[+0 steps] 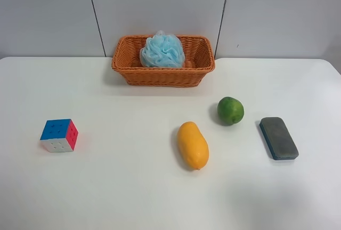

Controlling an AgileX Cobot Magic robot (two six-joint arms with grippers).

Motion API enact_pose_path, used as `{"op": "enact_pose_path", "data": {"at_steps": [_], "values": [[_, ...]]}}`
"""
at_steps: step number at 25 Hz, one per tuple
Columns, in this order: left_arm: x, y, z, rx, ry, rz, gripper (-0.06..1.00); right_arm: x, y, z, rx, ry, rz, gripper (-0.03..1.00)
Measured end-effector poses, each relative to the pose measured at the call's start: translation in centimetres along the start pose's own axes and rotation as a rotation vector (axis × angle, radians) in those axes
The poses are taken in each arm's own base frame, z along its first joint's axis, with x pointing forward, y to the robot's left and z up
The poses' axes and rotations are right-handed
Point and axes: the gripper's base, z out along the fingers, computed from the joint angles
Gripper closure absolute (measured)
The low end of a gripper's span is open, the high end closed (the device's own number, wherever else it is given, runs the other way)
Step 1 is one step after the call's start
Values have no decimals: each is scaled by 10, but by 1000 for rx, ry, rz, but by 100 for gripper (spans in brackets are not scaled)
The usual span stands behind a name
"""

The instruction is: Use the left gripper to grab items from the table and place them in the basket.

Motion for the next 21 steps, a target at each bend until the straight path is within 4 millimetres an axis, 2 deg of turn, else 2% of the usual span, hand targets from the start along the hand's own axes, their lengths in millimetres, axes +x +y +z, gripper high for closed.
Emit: {"op": "enact_pose_path", "data": {"at_steps": [21], "values": [[0,0,0,-2,0,8,-3,0,0,0,0,0,0,-2]]}}
